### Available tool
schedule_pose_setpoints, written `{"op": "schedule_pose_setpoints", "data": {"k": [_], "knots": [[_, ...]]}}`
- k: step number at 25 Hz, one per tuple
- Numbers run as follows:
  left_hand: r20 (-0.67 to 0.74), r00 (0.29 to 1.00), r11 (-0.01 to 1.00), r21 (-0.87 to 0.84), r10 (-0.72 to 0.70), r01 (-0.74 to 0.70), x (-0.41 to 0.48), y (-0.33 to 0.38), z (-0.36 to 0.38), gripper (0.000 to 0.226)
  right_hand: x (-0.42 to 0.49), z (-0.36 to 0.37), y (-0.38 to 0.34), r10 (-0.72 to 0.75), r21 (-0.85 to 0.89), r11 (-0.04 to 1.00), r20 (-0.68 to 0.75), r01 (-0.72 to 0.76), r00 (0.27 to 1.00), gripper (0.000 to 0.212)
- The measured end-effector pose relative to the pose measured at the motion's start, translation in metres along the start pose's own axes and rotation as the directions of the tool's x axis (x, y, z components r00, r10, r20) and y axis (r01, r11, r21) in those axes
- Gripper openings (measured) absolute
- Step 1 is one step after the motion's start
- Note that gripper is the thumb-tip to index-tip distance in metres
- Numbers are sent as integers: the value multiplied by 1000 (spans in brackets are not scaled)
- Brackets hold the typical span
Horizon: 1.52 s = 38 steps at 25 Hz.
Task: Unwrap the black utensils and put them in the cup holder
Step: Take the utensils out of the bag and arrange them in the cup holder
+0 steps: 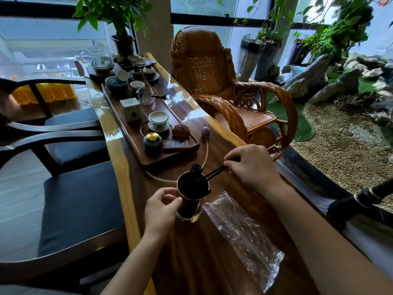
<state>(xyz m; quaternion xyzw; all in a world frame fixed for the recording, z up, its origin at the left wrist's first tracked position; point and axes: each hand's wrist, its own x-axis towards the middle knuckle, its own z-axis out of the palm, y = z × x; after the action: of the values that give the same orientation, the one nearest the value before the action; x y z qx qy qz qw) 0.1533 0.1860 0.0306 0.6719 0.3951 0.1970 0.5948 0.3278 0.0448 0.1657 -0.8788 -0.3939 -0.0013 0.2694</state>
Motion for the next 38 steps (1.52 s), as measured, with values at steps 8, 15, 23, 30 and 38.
{"op": "schedule_pose_setpoints", "data": {"k": [8, 15, 23, 30, 38], "knots": [[44, 978, 948, 240, 203, -208, 2, -2, 16, 48, 15, 85, -9, -8, -86, 996, 142, 20, 990, 19], [23, 966, 933, 253, 259, -256, 11, -2, 24, 32, -15, 95, 10, 76, 151, 987, -96, -61, 992, 20], [8, 945, 901, 301, 326, -313, 24, 3, 25, 26, -67, 111, 20, 334, 262, 898, 117, -354, 935, 66], [86, 945, 897, 299, 316, -327, 23, -1, 20, 42, -21, 123, 15, 401, 317, 870, -8, -379, 916, 44], [144, 895, 729, 533, 421, -429, 26, 7, 32, 46, -35, 122, 35, 380, 376, 841, 103, -390, 919, 68]]}}
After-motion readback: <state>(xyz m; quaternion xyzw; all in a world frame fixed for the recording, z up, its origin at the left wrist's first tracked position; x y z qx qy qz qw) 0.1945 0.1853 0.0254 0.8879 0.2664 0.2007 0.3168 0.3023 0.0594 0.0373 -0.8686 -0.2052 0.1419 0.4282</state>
